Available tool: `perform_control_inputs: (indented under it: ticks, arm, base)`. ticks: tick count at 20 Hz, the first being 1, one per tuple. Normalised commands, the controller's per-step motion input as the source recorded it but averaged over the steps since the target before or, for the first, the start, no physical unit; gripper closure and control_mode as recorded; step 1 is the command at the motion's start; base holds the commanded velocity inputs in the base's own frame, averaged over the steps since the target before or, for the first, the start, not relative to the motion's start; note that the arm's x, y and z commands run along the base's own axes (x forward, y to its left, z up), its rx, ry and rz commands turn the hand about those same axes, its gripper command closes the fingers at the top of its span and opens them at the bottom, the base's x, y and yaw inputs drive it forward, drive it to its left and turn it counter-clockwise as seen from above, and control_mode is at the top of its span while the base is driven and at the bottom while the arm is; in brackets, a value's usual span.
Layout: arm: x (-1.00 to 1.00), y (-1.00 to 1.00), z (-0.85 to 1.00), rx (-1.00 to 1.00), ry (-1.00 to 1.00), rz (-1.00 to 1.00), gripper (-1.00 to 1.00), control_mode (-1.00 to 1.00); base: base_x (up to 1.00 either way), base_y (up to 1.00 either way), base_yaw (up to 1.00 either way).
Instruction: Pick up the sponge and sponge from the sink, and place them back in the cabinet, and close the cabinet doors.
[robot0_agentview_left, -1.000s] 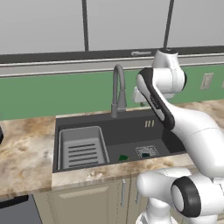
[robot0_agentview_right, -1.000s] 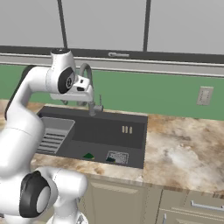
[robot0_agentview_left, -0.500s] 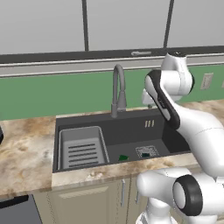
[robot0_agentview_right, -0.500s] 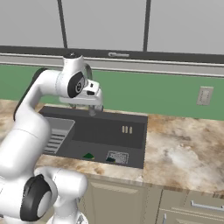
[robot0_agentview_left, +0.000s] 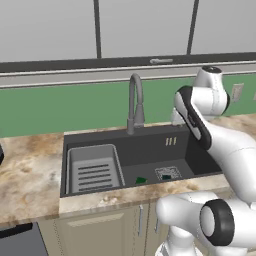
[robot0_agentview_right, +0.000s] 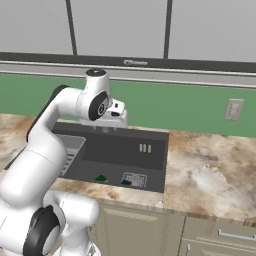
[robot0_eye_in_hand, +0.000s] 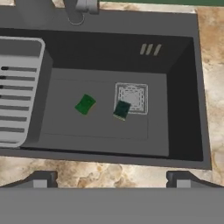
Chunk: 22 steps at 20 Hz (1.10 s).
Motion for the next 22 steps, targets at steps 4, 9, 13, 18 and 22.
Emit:
perform_control_inputs:
  ticks: [4, 9, 13, 18, 22]
  arm:
    - [0.1, -0.18, -0.31, 0.0, 0.0, 0.0, -1.0, -1.0]
    - [0.23, -0.1, -0.3, 0.0, 0.0, -0.01, -1.0, -1.0]
    - [0.31, -0.05, -0.19, 0.0, 0.0, -0.01, -1.0, -1.0]
    - [0.2, -0.08, -0.16, 0.0, 0.0, -0.01, -1.0, -1.0]
    - [0.07, -0.1, -0.23, 0.0, 0.0, -0.01, -1.0, -1.0]
  base:
    - [0.0, 0.0, 0.0]
    - [0.0, 0.0, 0.0]
    - [0.0, 0.0, 0.0]
    - [0.0, 0.0, 0.0]
    - [0.0, 0.0, 0.0]
